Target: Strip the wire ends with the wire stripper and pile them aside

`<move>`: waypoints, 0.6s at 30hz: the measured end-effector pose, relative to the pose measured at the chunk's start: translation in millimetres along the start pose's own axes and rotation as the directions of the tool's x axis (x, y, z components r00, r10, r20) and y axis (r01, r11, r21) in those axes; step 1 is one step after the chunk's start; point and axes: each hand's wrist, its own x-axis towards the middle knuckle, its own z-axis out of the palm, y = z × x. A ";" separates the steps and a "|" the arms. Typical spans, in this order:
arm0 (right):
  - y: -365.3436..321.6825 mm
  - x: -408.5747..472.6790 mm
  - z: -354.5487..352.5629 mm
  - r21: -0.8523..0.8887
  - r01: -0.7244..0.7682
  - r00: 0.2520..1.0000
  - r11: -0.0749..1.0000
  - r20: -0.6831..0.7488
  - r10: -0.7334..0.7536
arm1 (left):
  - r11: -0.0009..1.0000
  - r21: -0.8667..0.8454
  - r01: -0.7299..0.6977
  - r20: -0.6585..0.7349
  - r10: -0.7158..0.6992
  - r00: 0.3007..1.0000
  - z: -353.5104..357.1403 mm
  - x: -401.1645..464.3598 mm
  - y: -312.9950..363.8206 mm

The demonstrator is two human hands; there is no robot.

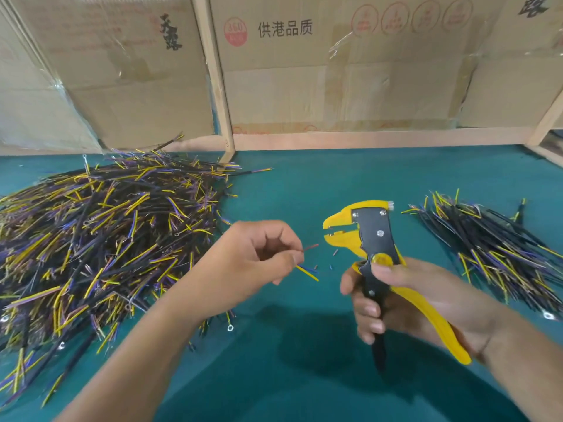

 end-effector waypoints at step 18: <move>-1.1 -3.0 15.6 0.192 -0.059 0.967 0.980 0.256 0.008 | 0.997 -0.051 -0.052 0.006 0.053 0.999 3.0 0.5 2.7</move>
